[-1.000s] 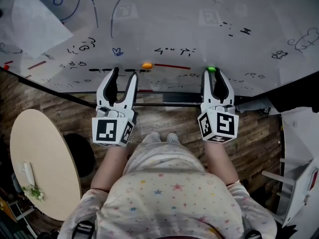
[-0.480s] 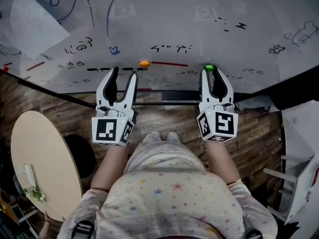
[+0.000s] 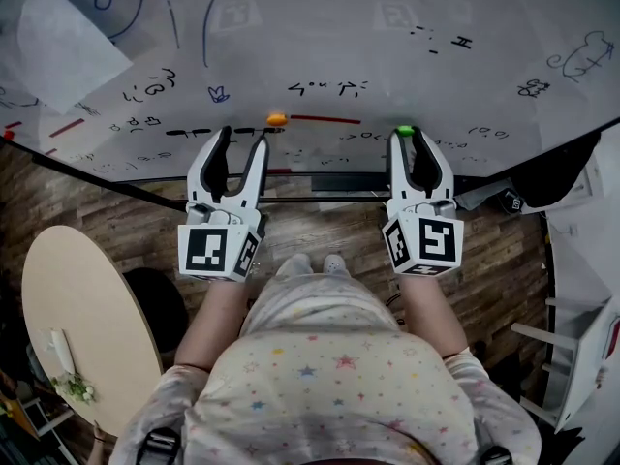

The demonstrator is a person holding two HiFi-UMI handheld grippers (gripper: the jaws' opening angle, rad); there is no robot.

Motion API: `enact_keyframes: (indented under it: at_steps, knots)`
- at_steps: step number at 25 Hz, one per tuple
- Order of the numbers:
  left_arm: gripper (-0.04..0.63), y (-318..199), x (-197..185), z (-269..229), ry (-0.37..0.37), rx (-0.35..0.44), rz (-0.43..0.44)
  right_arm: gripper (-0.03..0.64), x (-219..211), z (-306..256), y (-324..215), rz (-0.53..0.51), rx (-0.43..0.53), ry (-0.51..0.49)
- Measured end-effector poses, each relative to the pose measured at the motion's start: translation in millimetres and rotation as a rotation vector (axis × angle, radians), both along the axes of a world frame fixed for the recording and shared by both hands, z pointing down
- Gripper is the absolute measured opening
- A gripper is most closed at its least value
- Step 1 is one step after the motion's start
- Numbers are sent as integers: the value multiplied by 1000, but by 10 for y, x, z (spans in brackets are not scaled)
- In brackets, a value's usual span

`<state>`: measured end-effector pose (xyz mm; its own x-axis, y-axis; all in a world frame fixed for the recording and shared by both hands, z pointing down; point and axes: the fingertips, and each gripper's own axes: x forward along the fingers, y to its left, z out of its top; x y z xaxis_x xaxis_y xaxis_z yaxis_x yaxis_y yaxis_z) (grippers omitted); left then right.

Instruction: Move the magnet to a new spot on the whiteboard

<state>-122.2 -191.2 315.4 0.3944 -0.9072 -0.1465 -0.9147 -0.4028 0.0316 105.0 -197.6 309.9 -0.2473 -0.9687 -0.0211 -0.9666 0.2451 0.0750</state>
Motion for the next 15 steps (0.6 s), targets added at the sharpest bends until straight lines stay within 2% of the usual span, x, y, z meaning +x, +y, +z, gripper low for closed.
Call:
enact_keyframes:
  at_steps: [15]
  knots:
    - [190, 90, 24, 23, 4, -5, 0, 115, 69, -6, 188, 5, -6, -12]
